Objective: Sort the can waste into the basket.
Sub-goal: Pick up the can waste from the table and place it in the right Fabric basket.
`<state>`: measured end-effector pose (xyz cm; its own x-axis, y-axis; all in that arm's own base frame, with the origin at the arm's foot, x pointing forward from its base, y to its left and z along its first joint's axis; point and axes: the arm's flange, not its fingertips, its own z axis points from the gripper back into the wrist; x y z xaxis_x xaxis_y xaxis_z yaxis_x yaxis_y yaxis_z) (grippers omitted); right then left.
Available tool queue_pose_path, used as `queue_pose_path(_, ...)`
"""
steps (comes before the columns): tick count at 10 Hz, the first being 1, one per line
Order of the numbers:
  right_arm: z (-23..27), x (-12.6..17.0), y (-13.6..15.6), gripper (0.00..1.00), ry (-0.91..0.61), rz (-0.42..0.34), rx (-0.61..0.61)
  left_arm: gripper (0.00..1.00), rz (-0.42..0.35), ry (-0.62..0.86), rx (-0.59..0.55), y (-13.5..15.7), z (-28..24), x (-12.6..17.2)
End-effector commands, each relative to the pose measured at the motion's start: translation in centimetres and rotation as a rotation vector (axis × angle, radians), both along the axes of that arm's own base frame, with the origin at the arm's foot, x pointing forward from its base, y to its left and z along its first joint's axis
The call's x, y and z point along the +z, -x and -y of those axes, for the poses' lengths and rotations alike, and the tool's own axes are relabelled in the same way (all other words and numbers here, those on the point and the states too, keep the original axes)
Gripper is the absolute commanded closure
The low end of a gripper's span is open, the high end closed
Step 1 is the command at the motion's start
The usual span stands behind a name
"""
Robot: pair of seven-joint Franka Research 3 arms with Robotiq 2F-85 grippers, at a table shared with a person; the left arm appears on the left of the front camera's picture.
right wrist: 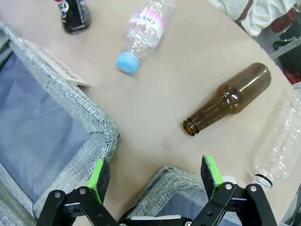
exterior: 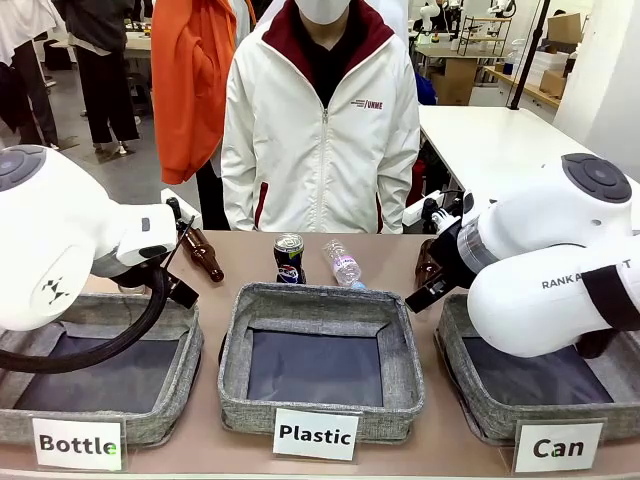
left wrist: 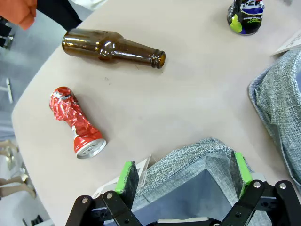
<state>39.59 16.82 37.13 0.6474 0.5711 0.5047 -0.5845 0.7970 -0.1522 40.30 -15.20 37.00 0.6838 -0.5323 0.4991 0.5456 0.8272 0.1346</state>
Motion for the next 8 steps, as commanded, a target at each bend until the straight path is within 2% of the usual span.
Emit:
queue_pose_path(1,0.01,0.01,0.00,0.00,-0.001,0.000,0.000,0.00,0.000,0.000,0.000,0.00,0.00,0.01)
queue_pose_path(8,0.01,0.01,0.00,0.00,-0.001,0.000,0.000,0.00,0.000,0.000,0.000,0.00,0.00,0.01)
